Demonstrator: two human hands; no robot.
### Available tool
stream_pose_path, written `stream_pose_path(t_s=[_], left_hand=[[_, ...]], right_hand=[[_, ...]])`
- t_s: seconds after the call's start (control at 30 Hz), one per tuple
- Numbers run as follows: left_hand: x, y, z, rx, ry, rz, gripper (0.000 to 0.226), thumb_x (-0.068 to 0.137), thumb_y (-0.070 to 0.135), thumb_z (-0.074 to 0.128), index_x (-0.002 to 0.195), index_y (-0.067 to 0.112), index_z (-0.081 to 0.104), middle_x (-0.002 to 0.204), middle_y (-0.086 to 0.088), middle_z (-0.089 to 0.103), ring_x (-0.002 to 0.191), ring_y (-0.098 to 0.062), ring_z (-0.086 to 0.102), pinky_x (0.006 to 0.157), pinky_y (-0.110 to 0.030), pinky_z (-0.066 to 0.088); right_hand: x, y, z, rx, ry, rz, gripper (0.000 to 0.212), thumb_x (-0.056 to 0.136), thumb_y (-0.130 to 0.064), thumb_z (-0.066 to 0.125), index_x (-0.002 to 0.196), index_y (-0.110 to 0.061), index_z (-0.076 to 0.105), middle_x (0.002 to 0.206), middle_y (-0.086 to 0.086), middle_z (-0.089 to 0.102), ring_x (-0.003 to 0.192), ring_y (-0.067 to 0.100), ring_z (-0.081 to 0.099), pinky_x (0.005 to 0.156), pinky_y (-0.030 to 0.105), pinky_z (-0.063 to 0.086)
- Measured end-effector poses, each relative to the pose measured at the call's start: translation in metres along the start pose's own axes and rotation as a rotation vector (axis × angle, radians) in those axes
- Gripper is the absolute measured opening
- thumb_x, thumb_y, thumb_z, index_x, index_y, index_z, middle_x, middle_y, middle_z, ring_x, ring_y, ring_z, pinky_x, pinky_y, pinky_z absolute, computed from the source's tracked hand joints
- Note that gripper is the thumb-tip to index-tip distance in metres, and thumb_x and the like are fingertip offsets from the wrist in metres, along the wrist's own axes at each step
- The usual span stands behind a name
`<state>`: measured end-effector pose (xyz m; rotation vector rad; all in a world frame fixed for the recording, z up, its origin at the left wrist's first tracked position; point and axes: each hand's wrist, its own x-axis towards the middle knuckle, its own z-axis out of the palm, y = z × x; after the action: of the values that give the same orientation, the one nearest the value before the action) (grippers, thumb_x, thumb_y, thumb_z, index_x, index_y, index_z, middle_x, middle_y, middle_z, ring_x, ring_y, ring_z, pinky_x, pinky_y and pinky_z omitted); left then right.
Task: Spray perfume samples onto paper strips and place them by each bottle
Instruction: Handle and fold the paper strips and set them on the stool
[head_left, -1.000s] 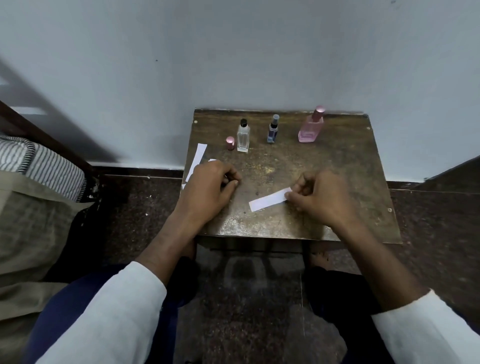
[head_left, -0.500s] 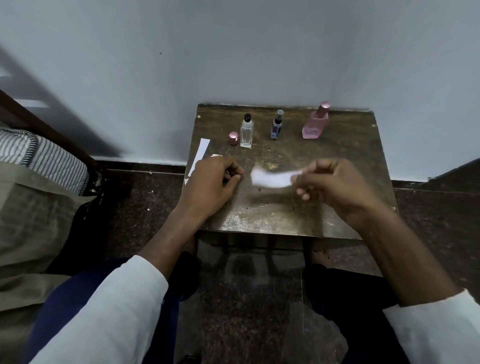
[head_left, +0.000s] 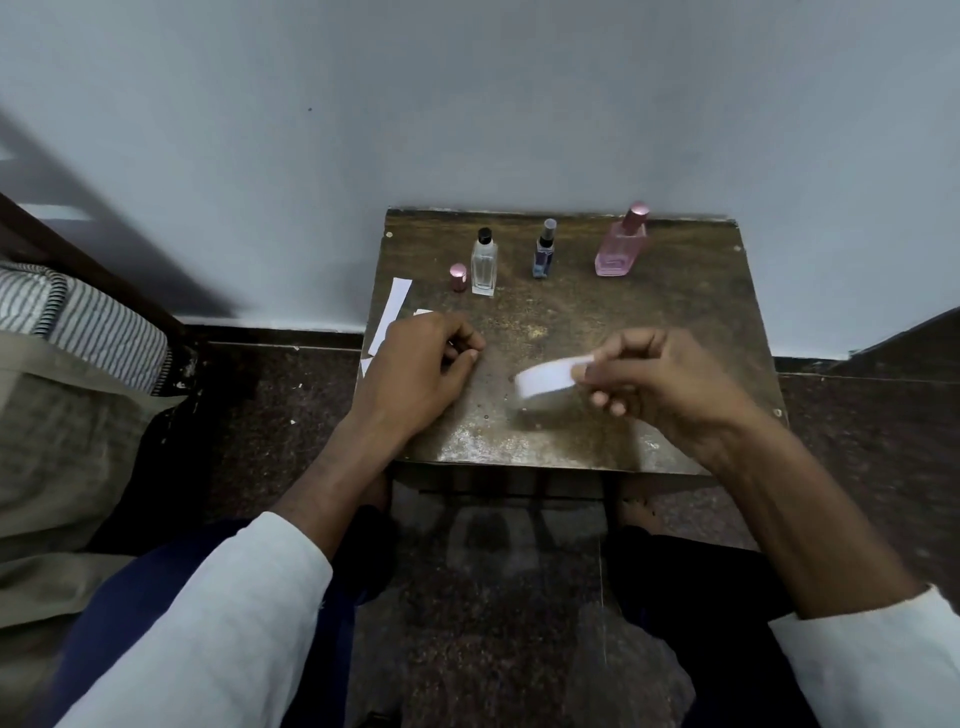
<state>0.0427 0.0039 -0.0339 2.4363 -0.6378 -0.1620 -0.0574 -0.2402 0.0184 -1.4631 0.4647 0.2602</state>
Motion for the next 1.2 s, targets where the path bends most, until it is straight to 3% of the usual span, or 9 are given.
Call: stream_pose_path(t_s=[0.13,0.27,0.33,0.5,0.6,0.67,0.83,1.0,1.2], left_hand=[[0.001,0.002,0.0,0.003,0.011,0.006,0.009,0.096,0.017,0.075,0.099,0.025,0.078,0.093,0.013,0.072,0.081,-0.001,0.064,0.068,-0.004,0.038],[0.001,0.003,0.0,0.018,0.015,0.016,0.009,0.095,0.016,0.074,0.097,0.024,0.077,0.091,0.016,0.069,0.079,-0.001,0.061,0.069,-0.004,0.037],[0.001,0.001,0.0,0.014,0.015,0.016,0.01,0.094,0.015,0.075,0.097,0.025,0.077,0.089,0.018,0.067,0.077,0.004,0.061,0.069,-0.001,0.037],[0.001,0.003,0.0,0.016,0.021,0.021,0.008,0.096,0.017,0.074,0.099,0.023,0.078,0.089,0.019,0.067,0.079,0.007,0.059,0.07,-0.003,0.038],[0.0,0.002,0.0,0.017,0.014,0.036,0.011,0.095,0.016,0.073,0.1,0.024,0.078,0.093,0.016,0.069,0.08,0.006,0.059,0.07,-0.004,0.038],[0.001,0.001,0.001,0.015,0.012,0.029,0.01,0.095,0.016,0.074,0.099,0.025,0.077,0.092,0.017,0.069,0.081,0.004,0.062,0.071,-0.004,0.039],[0.001,0.001,0.002,0.015,0.018,0.03,0.008,0.095,0.017,0.075,0.098,0.024,0.077,0.089,0.018,0.068,0.079,0.006,0.061,0.069,-0.003,0.039],[0.001,0.004,0.003,0.008,0.001,0.032,0.009,0.095,0.016,0.074,0.096,0.025,0.075,0.088,0.019,0.067,0.079,0.008,0.06,0.069,-0.003,0.04],[0.001,0.007,0.002,0.01,0.019,0.037,0.018,0.093,0.014,0.075,0.09,0.03,0.069,0.086,0.019,0.067,0.075,0.009,0.056,0.073,-0.005,0.043]], right_hand=[[-0.012,-0.02,-0.007,1.025,-0.611,-0.04,0.015,0.087,0.002,0.074,0.099,-0.003,0.067,0.077,0.008,0.062,0.063,0.008,0.06,0.048,0.011,0.05],[0.0,-0.003,-0.003,-0.01,-0.069,0.046,0.013,0.077,0.001,0.083,0.074,-0.005,0.072,0.067,0.013,0.066,0.056,0.016,0.058,0.043,0.013,0.046],[-0.003,-0.002,0.0,-0.103,-0.024,0.054,0.017,0.075,0.005,0.085,0.072,-0.006,0.073,0.063,0.012,0.069,0.053,0.017,0.058,0.041,0.014,0.044],[-0.019,-0.024,-0.011,1.042,-0.659,0.009,0.021,0.085,0.012,0.068,0.101,0.005,0.057,0.079,0.019,0.065,0.06,0.01,0.057,0.05,0.015,0.052],[-0.007,-0.008,-0.004,0.072,-0.189,0.038,0.03,0.067,-0.001,0.089,0.087,0.002,0.067,0.066,0.013,0.069,0.05,0.011,0.059,0.042,0.015,0.045],[-0.01,-0.004,-0.002,-0.086,-0.116,0.029,0.017,0.065,-0.008,0.089,0.071,-0.007,0.073,0.063,0.012,0.069,0.047,0.011,0.057,0.039,0.014,0.042],[-0.025,-0.022,-0.011,1.098,-0.72,-0.002,0.013,0.086,0.012,0.071,0.092,0.003,0.064,0.08,0.016,0.064,0.063,0.017,0.066,0.047,0.013,0.05],[-0.009,0.001,0.0,-0.223,-0.054,0.079,0.017,0.071,-0.001,0.088,0.07,-0.006,0.072,0.06,0.01,0.069,0.044,0.008,0.054,0.038,0.013,0.038],[-0.021,-0.021,-0.01,1.017,-0.742,0.075,0.008,0.091,0.006,0.072,0.097,0.003,0.069,0.082,0.015,0.067,0.062,0.009,0.06,0.05,0.01,0.048]])
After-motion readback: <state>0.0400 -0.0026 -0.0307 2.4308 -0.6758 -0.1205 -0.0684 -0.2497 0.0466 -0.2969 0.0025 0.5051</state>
